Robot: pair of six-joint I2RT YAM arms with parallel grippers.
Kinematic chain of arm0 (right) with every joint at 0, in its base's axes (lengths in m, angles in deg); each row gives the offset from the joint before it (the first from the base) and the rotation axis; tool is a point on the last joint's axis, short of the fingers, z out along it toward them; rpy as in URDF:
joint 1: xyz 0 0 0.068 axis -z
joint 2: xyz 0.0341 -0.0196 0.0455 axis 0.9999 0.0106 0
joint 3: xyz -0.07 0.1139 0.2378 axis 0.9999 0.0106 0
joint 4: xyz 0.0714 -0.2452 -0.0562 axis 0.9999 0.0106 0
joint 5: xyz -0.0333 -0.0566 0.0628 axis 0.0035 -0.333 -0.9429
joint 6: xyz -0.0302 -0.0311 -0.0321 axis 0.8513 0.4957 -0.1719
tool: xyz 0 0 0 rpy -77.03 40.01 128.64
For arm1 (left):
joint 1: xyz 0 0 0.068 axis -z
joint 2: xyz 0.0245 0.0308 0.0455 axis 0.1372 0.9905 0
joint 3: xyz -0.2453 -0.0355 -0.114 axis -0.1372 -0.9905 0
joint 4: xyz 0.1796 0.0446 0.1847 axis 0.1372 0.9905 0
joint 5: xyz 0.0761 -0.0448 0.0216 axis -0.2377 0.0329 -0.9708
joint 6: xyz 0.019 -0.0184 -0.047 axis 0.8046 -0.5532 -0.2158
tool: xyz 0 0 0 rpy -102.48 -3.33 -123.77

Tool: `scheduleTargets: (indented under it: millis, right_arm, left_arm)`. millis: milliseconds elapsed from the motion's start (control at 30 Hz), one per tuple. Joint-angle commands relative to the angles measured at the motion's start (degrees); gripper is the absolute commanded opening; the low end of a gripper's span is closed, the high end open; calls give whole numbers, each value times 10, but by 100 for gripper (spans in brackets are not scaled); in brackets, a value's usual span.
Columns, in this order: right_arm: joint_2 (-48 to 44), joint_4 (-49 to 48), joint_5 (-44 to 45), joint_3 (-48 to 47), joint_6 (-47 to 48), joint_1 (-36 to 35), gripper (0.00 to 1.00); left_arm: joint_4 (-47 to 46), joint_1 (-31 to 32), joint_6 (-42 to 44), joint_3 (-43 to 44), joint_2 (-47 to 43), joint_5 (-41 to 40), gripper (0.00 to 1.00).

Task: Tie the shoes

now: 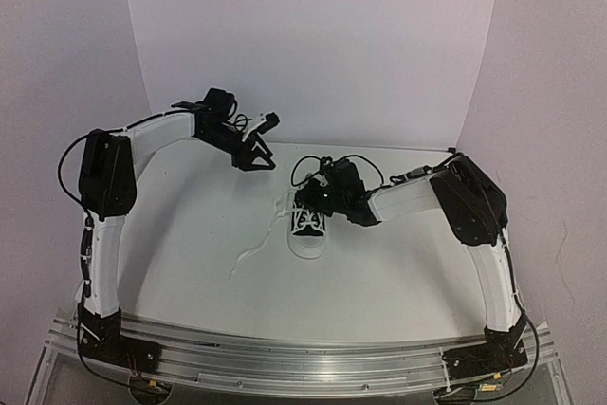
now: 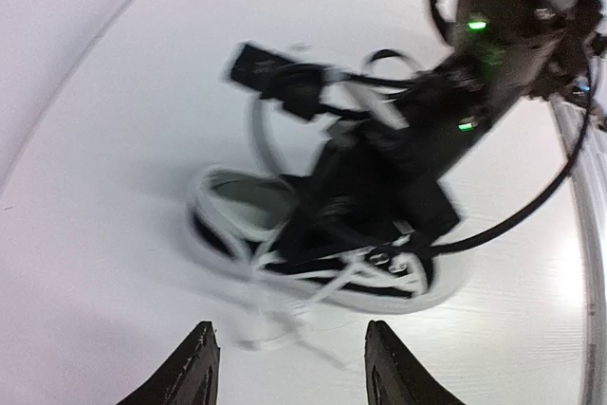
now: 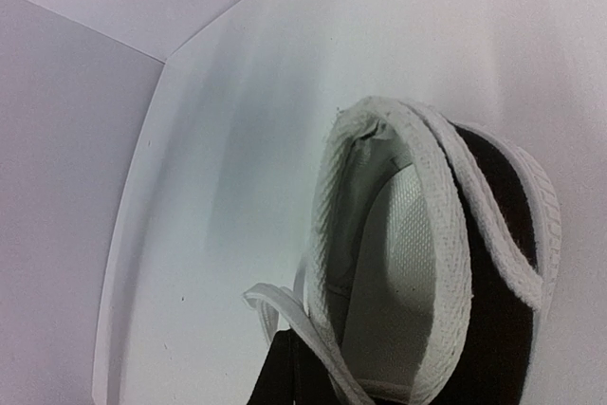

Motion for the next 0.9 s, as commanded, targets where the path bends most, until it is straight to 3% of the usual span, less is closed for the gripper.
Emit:
scheduleTargets:
  millis: [0,133,267,400,867]
  right_arm:
    - [12,-7,13,-1,2,5,0]
    - [7,-6,13,6,6,6,0]
    - [10,-5,10,3,6,6,0]
    - [10,-4,9,4,5,6,0]
    - [3,12,16,2,28,5,0]
  left_arm:
    - [-214,-24,-69,-38,60,-101,50]
    - [-254,-20,-79,32,144,-105,50]
    - [-220,-19,-41,70,187,-40,57]
    - [-209,-14,-15,32,169,19,62]
    - [-105,-18,46,25,128,126,61]
